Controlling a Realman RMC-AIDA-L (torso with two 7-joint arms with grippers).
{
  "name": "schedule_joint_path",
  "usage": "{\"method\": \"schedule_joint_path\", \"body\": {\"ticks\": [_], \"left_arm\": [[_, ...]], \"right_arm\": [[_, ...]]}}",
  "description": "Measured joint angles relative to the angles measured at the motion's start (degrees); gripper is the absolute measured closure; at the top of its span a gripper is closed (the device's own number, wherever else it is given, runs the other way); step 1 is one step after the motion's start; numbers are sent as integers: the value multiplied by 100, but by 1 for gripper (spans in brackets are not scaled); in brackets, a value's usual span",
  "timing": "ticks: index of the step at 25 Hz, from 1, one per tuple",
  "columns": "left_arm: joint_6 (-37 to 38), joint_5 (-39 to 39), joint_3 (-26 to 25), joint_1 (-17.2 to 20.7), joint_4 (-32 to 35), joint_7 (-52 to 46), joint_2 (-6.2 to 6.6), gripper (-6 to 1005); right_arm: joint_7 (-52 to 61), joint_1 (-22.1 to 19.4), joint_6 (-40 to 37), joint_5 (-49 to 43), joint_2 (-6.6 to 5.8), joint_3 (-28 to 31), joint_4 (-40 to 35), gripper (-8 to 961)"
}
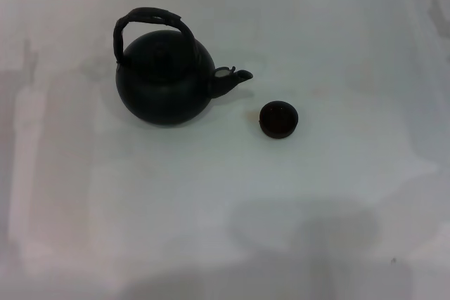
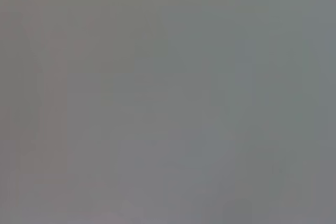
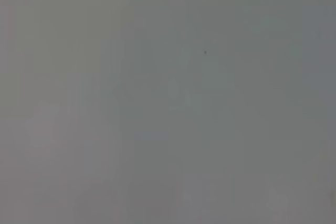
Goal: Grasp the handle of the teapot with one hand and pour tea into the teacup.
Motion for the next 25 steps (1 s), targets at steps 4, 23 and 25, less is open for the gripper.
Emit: {"method": "schedule_joint_path", "body": {"ticks": [4, 23, 25], "left_arm": [[4, 3, 0, 4, 3, 0, 2, 169], [-5, 2, -27, -65, 1, 7, 19, 168], [-5, 3, -27, -72, -1, 9, 22, 168]], "right_arm": [[0, -6, 3, -5, 1, -4, 9, 111], [-27, 46, -31, 4, -7, 0, 9, 111], [-28, 49, -34, 5, -8, 1, 3, 111]]}}
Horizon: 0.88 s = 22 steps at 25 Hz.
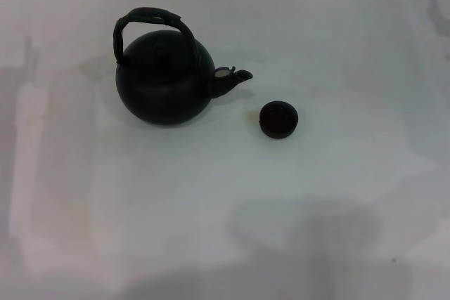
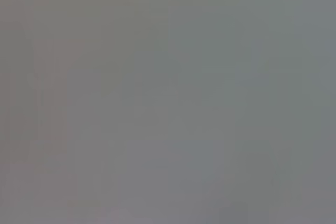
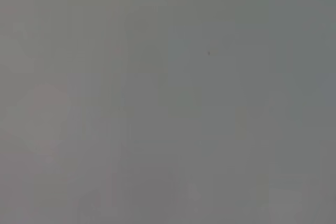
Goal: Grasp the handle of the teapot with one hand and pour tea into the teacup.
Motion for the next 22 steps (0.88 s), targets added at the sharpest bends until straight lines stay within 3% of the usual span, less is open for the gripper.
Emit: {"method": "schedule_joint_path", "body": {"ticks": [22], "left_arm": [[-36, -18, -17, -106, -37, 34, -12, 168]], "right_arm": [[-17, 138, -172, 0, -6, -1, -45, 111]]}}
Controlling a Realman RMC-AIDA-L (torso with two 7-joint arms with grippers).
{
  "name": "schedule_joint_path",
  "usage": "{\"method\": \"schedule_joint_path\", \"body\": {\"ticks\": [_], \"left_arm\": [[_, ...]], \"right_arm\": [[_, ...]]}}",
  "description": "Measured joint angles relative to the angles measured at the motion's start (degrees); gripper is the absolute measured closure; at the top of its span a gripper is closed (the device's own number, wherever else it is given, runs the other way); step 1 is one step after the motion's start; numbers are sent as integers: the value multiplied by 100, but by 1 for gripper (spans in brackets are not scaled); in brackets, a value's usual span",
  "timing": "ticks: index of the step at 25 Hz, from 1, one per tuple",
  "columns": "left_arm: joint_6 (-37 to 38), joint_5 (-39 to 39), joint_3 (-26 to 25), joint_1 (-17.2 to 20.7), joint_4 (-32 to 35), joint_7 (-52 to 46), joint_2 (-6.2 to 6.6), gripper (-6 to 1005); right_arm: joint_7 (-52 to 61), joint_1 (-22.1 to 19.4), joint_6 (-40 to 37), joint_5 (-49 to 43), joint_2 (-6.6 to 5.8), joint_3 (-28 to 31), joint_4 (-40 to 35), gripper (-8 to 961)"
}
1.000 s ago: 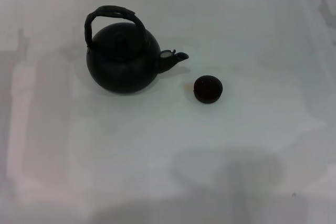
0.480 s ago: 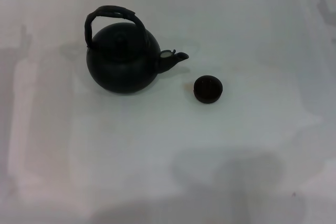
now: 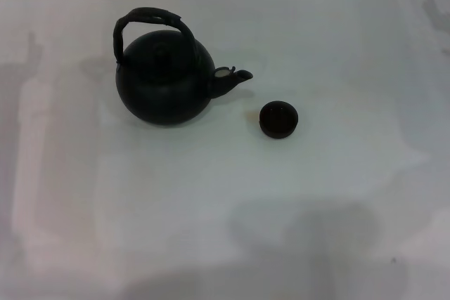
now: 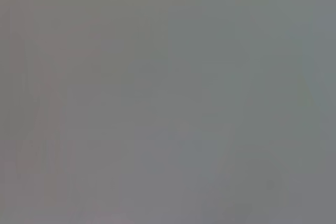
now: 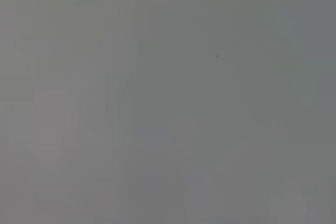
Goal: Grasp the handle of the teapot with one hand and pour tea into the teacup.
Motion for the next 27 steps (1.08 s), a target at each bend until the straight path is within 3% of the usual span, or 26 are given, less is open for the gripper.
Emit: {"method": "schedule_joint_path", "body": {"ticks": [27], "left_arm": [[-17, 160, 36, -21, -21, 1, 19, 168]], "right_arm": [[45, -9, 10, 0, 6, 0, 11, 111]]}}
